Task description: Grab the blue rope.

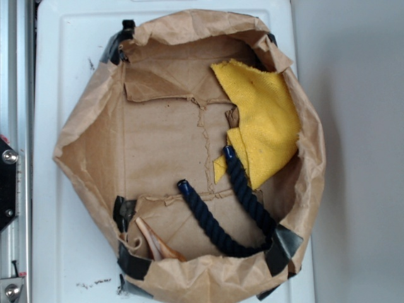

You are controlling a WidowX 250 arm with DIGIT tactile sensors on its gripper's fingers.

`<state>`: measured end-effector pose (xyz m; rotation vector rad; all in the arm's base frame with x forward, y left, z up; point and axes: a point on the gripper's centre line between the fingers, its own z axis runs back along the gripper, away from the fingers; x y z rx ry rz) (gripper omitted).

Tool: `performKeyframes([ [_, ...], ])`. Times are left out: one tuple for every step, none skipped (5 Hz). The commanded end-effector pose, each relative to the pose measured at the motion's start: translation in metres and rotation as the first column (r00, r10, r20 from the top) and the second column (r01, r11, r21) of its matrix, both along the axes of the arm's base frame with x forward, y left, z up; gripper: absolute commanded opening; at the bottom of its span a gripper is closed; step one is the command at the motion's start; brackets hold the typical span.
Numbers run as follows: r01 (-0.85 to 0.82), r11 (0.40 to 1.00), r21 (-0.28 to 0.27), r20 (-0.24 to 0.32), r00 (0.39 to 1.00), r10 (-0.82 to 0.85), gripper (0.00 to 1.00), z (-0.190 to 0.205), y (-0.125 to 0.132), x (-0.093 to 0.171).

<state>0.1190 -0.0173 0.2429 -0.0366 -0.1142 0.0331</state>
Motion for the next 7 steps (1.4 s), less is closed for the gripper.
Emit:
performKeyframes([
  [0.0,1.0,0.0,0.0,1.0,0.0,1.0,0.0,0.0,0.0],
  [-0.003,1.0,0.0,0.039,0.999,0.003,1.0,0.003,-0.014,0.031],
  [-0.026,0.999,0.03,0.015,1.0,0.026,1.0,-0.002,-0.024,0.065],
  [0.019,0.997,0.081,0.044,0.999,-0.022,1.0,-0.016,-0.025,0.103],
  [0.045,0.994,0.103,0.026,0.998,-0.048,1.0,-0.04,-0.01,0.127],
  [0.11,0.993,0.045,0.028,0.993,-0.111,1.0,-0.059,0.009,0.136],
  [0.202,0.979,0.013,0.026,0.979,-0.202,1.0,-0.089,0.027,0.143],
])
